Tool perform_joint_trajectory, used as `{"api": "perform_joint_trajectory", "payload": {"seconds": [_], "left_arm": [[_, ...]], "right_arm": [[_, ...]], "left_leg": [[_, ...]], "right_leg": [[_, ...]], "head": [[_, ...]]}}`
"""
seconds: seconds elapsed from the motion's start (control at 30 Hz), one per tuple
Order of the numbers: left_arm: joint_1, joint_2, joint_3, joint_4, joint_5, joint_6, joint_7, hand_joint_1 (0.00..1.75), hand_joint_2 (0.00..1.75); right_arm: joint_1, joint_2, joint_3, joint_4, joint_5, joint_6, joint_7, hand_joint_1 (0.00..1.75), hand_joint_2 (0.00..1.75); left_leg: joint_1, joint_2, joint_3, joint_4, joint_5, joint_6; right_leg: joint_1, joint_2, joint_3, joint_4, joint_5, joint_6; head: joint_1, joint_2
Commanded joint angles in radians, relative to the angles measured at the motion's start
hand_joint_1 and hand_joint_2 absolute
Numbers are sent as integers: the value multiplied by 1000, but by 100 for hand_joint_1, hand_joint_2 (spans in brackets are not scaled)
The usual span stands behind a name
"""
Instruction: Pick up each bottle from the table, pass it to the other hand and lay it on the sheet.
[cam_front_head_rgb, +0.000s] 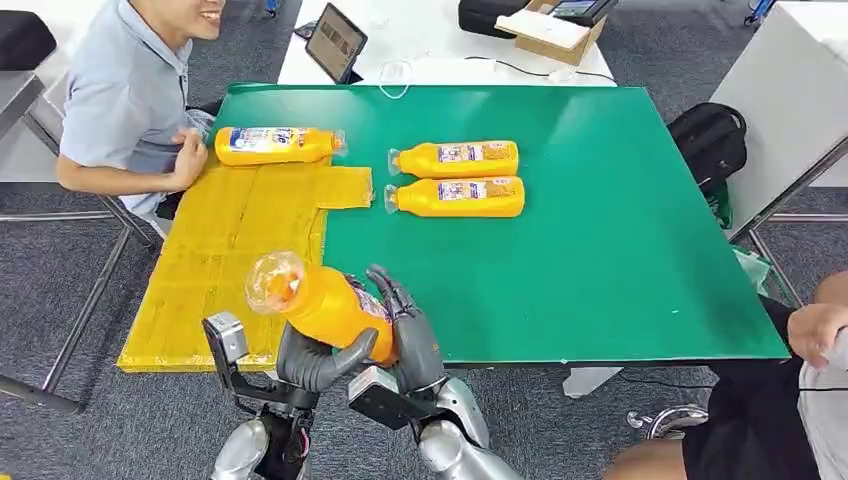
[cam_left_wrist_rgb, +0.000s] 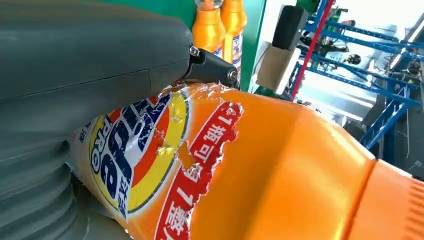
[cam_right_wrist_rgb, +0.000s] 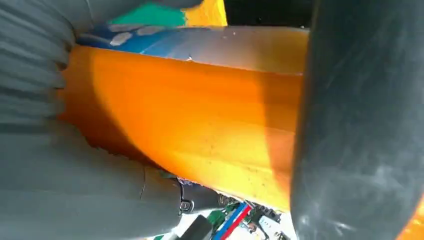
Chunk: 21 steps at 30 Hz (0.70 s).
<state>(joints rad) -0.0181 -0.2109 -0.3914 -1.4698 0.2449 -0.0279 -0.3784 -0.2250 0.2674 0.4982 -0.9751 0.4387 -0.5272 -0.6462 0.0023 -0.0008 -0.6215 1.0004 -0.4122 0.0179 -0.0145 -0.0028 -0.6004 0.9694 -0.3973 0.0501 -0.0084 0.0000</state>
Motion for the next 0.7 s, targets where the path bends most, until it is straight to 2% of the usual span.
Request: {"api": "perform_joint_trajectory", "payload": {"seconds": [0.03,0.17,0.2,0.27,0.3,0.37,0.4,0.43,0.47,0.53,0.63,0.7], "left_arm": [[-77,17,104,45,-22,150,-43,175,175],[-119,54,207,91,-73,242,-58,175,175],[-140,67,222,116,-175,329,-72,175,175],[-156,79,249,140,-220,339,-80,175,175],[-178,111,240,171,-358,419,-72,175,175],[-194,110,281,190,-370,394,-75,175,175],[-229,144,260,239,-559,490,-47,175,175],[-246,141,289,256,-569,472,-49,175,175],[-305,195,238,340,-732,451,27,175,175],[-369,193,260,422,-772,429,23,175,175],[-453,242,174,545,-1011,411,90,175,175],[-548,253,138,683,-1093,321,133,175,175]], "right_arm": [[23,-20,32,-32,21,-127,-51,0,0],[78,-49,63,-124,29,-153,-52,0,0],[89,-54,70,-150,37,-171,-52,0,0],[101,-59,74,-174,38,-171,-52,0,0],[113,-57,63,-206,59,-171,-52,0,0],[118,-58,62,-209,63,-171,-52,0,0],[127,-58,56,-254,80,-171,-52,0,0],[126,-56,56,-252,81,-171,-52,0,0],[133,-57,53,-310,85,-171,-52,0,0],[125,-55,55,-308,80,-171,-52,0,0],[117,-62,79,-328,44,-171,-52,0,0],[116,-68,99,-326,26,-171,-52,0,0]], "left_leg": [[1,-1,4,-1,-1,-1],[0,-1,2,-1,0,-1],[1,-1,5,-2,-1,-1],[1,-2,6,-2,-1,-2],[1,-1,4,-1,-1,-1],[1,-1,5,-1,-1,-1],[1,-1,4,-1,0,-1],[1,-2,5,-1,-1,-1],[1,-2,4,-1,-1,-1],[1,-2,4,-1,0,-1],[1,-5,3,-1,1,-1],[1,-3,2,0,1,-1]], "right_leg": [[1,-1,4,0,-2,-2],[1,-1,3,-1,-1,-1],[1,-1,5,-1,-2,-2],[1,-2,6,-1,-2,-3],[1,-1,4,-1,-1,-2],[1,-1,4,0,-2,-2],[1,-1,4,-1,-1,-2],[1,-2,5,0,-2,-2],[1,-2,4,0,-2,-2],[1,-3,4,1,-2,-2],[1,-5,3,0,-1,-2],[1,-3,2,0,0,-2]], "head": [[0,0],[0,0],[0,0],[0,0],[0,0],[0,0],[0,0],[0,0],[0,0],[0,0],[0,0],[0,0]]}}
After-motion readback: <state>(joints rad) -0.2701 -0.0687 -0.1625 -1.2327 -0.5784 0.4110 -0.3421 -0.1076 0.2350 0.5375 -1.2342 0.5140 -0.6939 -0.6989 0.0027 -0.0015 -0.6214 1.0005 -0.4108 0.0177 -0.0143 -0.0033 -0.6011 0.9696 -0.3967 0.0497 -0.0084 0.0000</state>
